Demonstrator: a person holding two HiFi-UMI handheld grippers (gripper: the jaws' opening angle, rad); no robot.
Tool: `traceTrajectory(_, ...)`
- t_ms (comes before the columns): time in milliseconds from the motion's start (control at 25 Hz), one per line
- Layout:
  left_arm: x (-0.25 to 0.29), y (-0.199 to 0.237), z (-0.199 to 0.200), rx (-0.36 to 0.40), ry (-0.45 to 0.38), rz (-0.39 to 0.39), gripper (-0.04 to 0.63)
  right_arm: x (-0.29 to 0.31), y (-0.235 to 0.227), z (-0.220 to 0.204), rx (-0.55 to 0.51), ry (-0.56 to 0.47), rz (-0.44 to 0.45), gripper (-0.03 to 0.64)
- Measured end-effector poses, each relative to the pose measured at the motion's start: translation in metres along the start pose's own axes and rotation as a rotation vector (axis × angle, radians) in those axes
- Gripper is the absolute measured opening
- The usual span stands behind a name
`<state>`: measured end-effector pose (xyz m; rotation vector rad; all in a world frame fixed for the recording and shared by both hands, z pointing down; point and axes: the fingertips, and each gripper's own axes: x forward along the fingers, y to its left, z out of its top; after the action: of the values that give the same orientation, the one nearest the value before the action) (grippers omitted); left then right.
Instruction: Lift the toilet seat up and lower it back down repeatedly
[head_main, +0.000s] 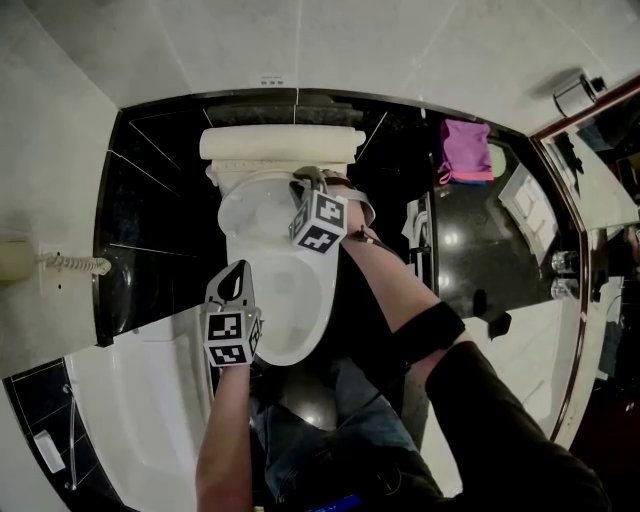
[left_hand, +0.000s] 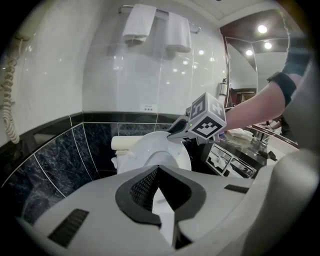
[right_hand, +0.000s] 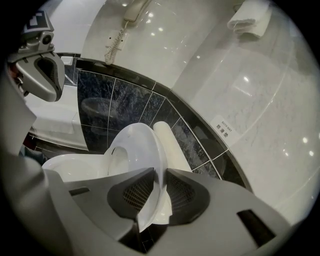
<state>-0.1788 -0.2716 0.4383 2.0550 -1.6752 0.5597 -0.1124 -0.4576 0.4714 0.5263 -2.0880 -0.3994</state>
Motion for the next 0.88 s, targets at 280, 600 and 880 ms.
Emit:
traceTrajectory(280,0.0,0.0,-0.022,-0.008,0.027,-0.024,-0.015,-0.021,0.021,0.004,-0.011,-0.012,-0.008,0.094)
traceTrajectory(600,-0.007,0.007,-0.048,-0.008,0.047,-0.066,-0.015,-0.044,0.047,0.007,-0.016,0.01,-0.049,0.092)
traceTrajectory(880,-0.025,0.005,-0.064,0.018,0.055,-0.113,-0.015,-0.072,0.083,0.007,-0.023,0.042,-0.077,0.091)
